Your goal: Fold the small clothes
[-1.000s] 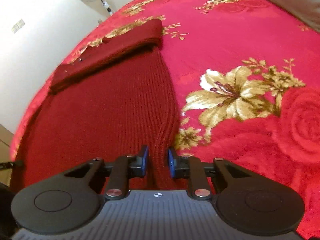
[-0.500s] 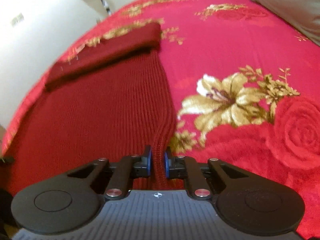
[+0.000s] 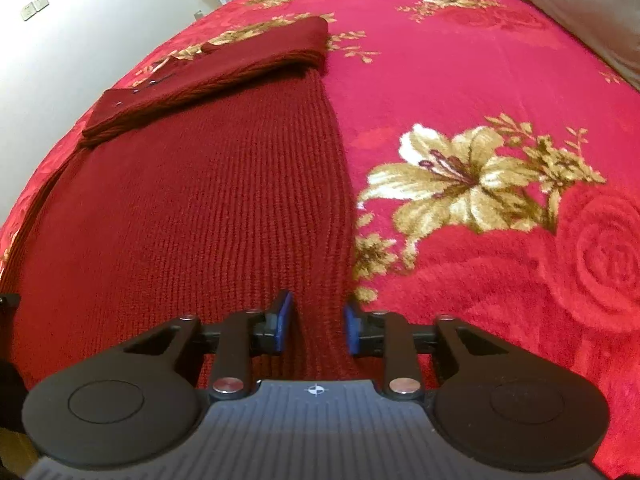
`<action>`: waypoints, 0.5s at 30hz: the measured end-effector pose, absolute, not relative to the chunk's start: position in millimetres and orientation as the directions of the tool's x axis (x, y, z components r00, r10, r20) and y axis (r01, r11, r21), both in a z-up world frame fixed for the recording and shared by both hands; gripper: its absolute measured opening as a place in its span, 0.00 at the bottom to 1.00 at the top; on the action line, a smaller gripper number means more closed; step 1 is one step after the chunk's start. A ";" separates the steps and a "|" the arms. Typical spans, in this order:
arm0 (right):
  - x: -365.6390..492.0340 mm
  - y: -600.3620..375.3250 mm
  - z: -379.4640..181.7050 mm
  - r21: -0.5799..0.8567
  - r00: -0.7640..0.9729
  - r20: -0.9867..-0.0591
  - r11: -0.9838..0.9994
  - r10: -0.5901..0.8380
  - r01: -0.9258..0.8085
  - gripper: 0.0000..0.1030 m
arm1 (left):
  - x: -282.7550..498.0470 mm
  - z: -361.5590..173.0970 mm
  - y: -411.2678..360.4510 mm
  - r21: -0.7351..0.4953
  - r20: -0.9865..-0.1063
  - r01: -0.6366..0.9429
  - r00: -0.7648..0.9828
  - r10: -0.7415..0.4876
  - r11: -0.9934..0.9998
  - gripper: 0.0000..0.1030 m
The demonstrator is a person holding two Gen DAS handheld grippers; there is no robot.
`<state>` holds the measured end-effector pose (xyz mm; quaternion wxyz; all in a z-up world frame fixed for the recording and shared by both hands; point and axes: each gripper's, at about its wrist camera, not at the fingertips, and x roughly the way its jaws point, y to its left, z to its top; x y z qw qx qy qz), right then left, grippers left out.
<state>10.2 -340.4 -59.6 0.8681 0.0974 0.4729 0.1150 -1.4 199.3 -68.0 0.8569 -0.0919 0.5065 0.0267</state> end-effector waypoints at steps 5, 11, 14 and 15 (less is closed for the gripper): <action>11.2 -344.7 -56.9 0.308 0.542 -0.784 0.948 0.302 -0.084 0.18 | 0.3 -67.7 199.4 -0.132 -0.874 -0.144 0.484 -0.047 0.981 0.19; 11.2 -340.8 -64.1 0.268 0.526 -0.804 0.959 0.277 -0.095 0.24 | 0.7 -68.7 197.1 -0.113 -0.875 -0.127 0.483 -0.038 0.985 0.20; 9.7 -339.4 -60.3 0.263 0.546 -0.791 0.959 0.277 -0.106 0.12 | -1.0 -64.9 198.6 -0.117 -0.860 -0.131 0.509 -0.035 0.984 0.13; 9.1 -340.3 -57.4 0.275 0.559 -0.778 0.955 0.288 -0.111 0.12 | -1.3 -62.8 199.3 -0.119 -0.854 -0.130 0.519 -0.035 0.984 0.13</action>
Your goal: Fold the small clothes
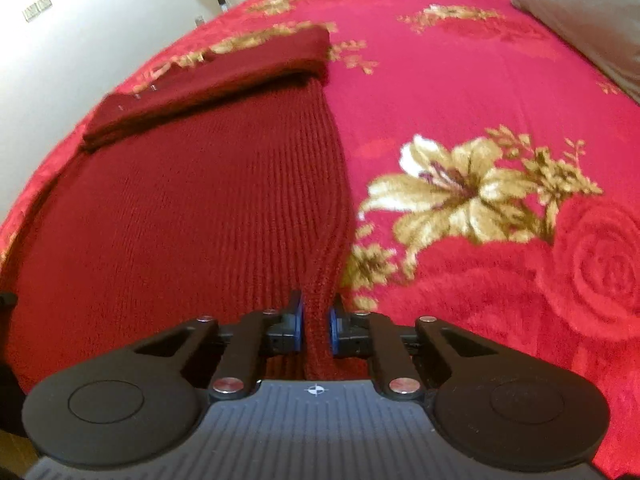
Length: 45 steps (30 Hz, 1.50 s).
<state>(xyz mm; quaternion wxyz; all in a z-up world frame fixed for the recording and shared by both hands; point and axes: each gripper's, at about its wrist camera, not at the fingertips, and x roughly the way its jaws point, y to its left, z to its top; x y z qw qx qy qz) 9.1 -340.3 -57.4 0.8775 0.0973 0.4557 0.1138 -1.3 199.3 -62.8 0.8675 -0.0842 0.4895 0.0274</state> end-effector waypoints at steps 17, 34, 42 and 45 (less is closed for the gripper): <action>9.7 -335.4 -62.5 0.238 0.544 -0.796 0.964 0.266 -0.122 0.15 | -0.3 -67.8 197.4 -0.111 -0.871 -0.113 0.489 -0.042 0.987 0.16; 10.1 -334.5 -63.0 0.220 0.546 -0.797 0.966 0.258 -0.134 0.13 | 0.9 -66.9 201.0 -0.114 -0.871 -0.122 0.489 -0.040 0.986 0.17; 8.0 -336.7 -53.3 0.211 0.592 -0.766 0.968 0.249 -0.134 0.11 | -0.4 -61.4 195.4 -0.094 -0.854 -0.104 0.519 -0.027 0.990 0.12; 5.5 -341.6 -41.3 0.246 0.637 -0.723 0.961 0.269 -0.127 0.11 | -1.6 -53.1 191.1 -0.095 -0.831 -0.070 0.555 -0.041 0.993 0.11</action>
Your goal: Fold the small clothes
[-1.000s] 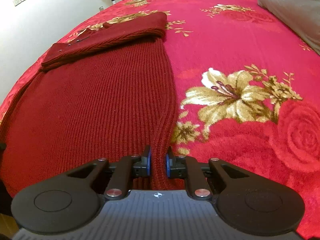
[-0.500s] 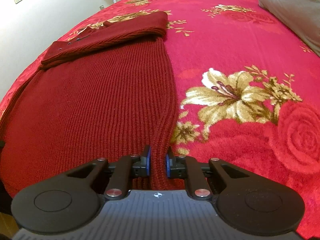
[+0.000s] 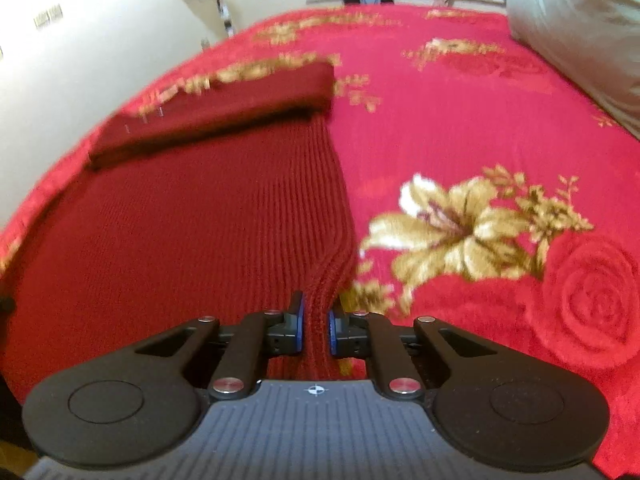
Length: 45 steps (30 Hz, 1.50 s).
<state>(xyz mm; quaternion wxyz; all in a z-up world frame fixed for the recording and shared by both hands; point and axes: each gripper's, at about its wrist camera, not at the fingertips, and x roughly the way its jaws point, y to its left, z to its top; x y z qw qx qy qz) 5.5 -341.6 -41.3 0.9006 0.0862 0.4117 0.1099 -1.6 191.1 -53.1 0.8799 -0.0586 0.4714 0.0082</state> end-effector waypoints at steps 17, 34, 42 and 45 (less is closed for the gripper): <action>-46.5 -357.3 97.4 0.344 0.874 -0.323 0.905 0.363 -0.249 0.09 | -49.9 110.8 200.0 -0.187 -0.551 0.186 0.793 -0.260 0.965 0.09; -31.9 -413.4 88.4 0.465 0.892 -0.356 0.881 0.280 -0.091 0.09 | 20.6 71.4 249.6 -0.417 -0.690 0.034 0.638 -0.341 0.908 0.10; 76.1 -377.4 26.3 0.307 0.786 -0.570 0.949 0.239 -0.066 0.09 | 103.8 -10.4 271.5 -0.394 -0.793 -0.008 0.509 -0.335 0.919 0.10; 89.4 -375.7 -4.7 0.305 0.754 -0.620 0.952 0.216 -0.022 0.09 | 110.8 -25.4 277.3 -0.425 -0.796 -0.044 0.493 -0.350 0.904 0.11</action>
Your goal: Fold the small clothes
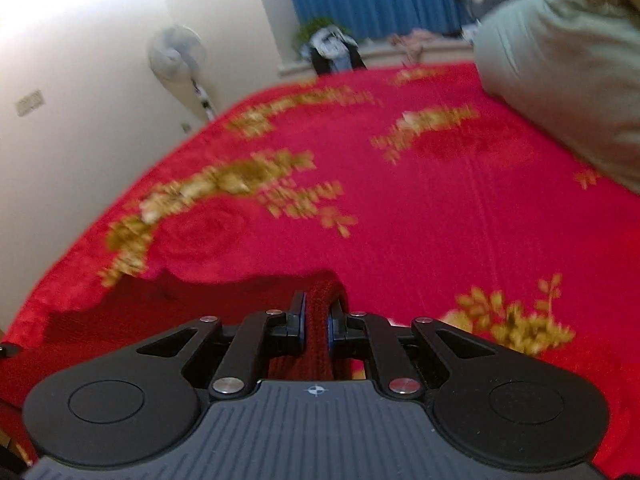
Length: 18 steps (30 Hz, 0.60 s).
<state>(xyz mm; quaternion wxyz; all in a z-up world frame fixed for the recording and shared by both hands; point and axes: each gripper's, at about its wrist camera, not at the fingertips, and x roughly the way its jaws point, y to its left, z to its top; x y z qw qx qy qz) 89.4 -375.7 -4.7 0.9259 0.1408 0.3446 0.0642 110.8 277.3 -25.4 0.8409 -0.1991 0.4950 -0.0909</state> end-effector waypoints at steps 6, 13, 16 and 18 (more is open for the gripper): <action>88.0 -366.7 -27.1 0.253 0.725 -0.664 0.967 0.184 -0.014 0.09 | 112.8 -26.0 265.3 -0.377 -0.798 0.018 0.500 -0.335 0.926 0.12; 76.1 -375.6 -17.4 0.275 0.752 -0.638 0.961 0.164 0.024 0.09 | 107.6 -12.9 261.5 -0.396 -0.733 0.069 0.576 -0.361 0.916 0.12; 74.0 -382.7 -16.0 0.295 0.756 -0.637 0.954 0.152 0.057 0.09 | 106.8 -6.3 255.4 -0.385 -0.717 0.086 0.599 -0.357 0.919 0.12; 76.9 -382.5 -24.4 0.293 0.729 -0.668 0.953 0.150 0.073 0.09 | 110.5 -10.1 249.9 -0.352 -0.746 0.081 0.578 -0.331 0.933 0.13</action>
